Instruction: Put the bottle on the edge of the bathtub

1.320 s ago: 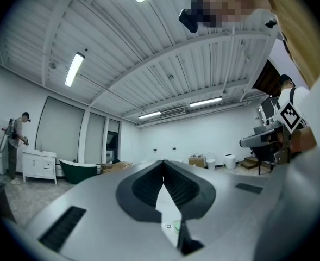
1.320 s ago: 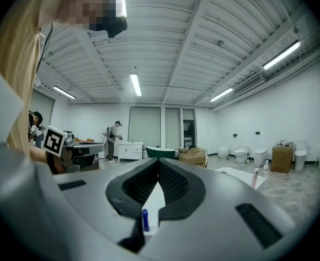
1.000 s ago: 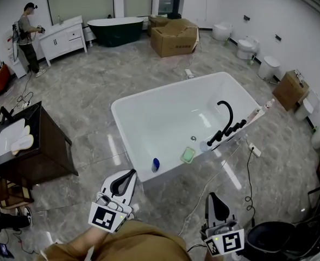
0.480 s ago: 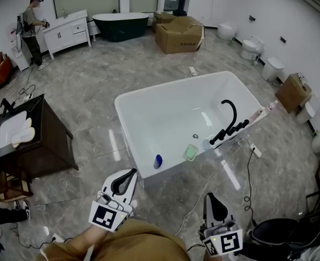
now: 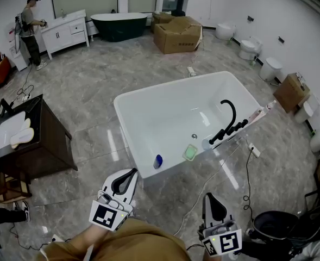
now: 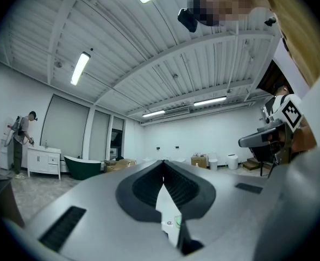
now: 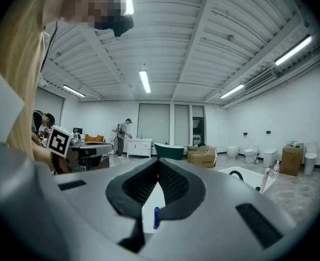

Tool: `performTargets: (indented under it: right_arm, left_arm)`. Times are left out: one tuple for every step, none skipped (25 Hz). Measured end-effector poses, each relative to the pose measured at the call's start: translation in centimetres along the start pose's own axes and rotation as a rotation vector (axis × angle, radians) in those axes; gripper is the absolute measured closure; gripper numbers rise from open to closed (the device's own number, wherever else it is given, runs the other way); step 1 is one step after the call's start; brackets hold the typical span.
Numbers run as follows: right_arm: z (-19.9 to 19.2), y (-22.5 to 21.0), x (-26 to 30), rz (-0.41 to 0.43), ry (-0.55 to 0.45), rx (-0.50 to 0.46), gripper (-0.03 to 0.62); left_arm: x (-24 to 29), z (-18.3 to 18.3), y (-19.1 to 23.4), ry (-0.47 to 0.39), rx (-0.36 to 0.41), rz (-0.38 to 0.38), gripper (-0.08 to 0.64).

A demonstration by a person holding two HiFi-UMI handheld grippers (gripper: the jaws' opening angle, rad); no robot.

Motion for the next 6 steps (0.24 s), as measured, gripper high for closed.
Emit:
performTargets:
  right_arm:
    - [0.06,0.06,0.14,0.0,0.0,-0.001,0.588]
    - [0.11,0.1,0.28,-0.001,0.001,-0.002,0.588]
    - [0.16,0.12,0.4,-0.001,0.001,-0.002,0.588]
    - [0.2,0.14,0.5,-0.001,0.001,-0.002,0.588]
    - [0.23,0.17,0.6,-0.002,0.0,-0.002,0.588]
    - [0.27,0.2,0.7,-0.002,0.0,-0.001,0.588]
  left_arm:
    - [0.05,-0.11,0.1,-0.003,-0.004,-0.002,0.555]
    - [0.17,0.05,0.2,-0.012,0.003,-0.006,0.555]
    - [0.27,0.19,0.28,-0.017,0.012,-0.01,0.555]
    - [0.3,0.12,0.35,-0.015,0.014,-0.012,0.555]
    - [0.29,-0.08,0.4,-0.007,0.009,-0.013,0.555]
    - [0.26,-0.32,0.46,0.002,0.002,-0.013,0.555]
Point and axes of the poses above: the fingertips, and each gripper's own axes: x forward along the fingers, y to its left, z out of its top, the point moved 5 cm from there along -x, backward along the fingers, and after that the axes turned 2 degrees about z, right-handed, at the moved point
